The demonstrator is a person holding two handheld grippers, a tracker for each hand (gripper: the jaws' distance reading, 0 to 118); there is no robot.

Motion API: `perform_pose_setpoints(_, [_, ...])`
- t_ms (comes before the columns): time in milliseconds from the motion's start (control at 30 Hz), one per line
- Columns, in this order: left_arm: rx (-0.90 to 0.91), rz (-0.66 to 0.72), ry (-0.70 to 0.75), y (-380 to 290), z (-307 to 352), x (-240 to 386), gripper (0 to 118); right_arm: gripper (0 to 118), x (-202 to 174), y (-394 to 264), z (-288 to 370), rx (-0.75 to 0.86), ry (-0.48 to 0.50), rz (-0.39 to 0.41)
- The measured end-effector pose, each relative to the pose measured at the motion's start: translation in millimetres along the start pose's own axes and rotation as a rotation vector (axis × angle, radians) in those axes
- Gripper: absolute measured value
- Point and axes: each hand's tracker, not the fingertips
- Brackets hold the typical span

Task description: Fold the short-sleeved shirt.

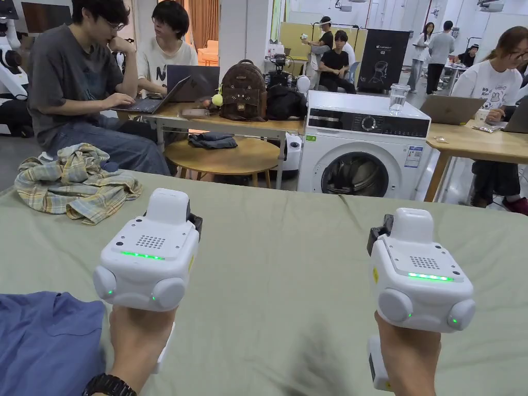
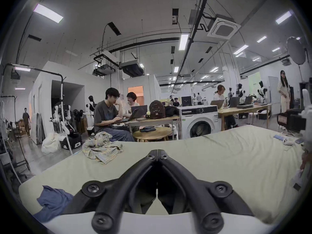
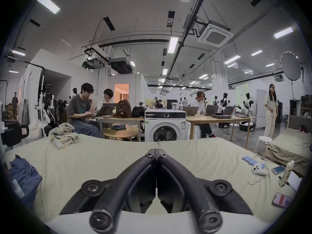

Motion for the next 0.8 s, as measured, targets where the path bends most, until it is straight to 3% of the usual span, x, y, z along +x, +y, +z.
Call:
perform_pose_setpoints(200, [-0.033,0.075,0.037,5,-5,-10,0,0,2,0,-1,-0.039,0.005,-0.059])
perform_pose_setpoints(400, [-0.091,0.092,0.041,9,-2,-33,0,0,-10,4,2,-0.055,0.049,-0.045])
perform_pose_setpoints(500, [-0.132,0.048,0.064,8,4,-51,0,0,-35,5,5,-0.049,0.063,0.001])
perform_pose_setpoints(800, [-0.265,0.087,0.219,3,40,-148,0,0,-123,-6,9,-0.081,0.231,0.023])
